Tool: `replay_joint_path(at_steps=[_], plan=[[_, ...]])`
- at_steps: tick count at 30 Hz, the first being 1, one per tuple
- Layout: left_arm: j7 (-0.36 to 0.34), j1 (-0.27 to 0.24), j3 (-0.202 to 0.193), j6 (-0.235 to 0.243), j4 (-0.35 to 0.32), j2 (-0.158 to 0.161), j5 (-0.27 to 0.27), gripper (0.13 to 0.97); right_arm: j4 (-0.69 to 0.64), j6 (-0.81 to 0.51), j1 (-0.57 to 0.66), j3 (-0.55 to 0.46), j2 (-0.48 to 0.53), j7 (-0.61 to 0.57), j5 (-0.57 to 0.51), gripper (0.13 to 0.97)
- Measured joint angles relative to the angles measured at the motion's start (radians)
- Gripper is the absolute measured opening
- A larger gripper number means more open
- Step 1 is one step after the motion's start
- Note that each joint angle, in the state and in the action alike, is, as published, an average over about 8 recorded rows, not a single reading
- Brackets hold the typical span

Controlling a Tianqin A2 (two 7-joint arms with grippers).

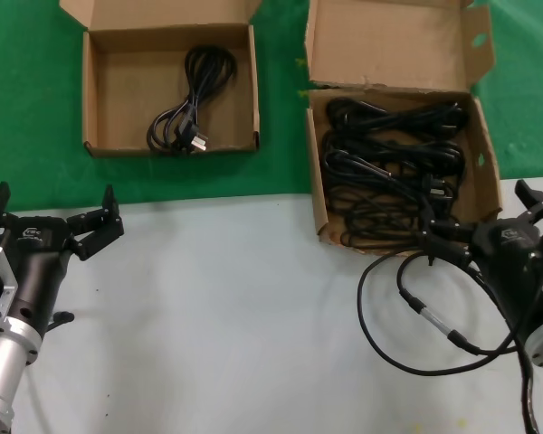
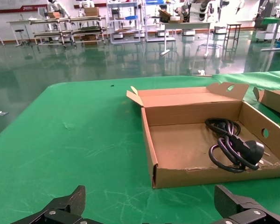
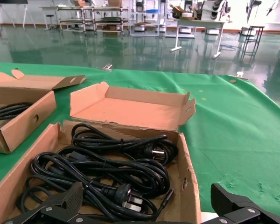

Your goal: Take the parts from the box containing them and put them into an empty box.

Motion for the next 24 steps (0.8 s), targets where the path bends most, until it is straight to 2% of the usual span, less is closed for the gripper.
replay_joint_path(at_steps=[24], plan=[[0.0,0.0,0.0,0.0,0.0,0.0,0.0,0.966,0.0,0.0,0.0,0.0,0.0,0.0,0.0,0.966]])
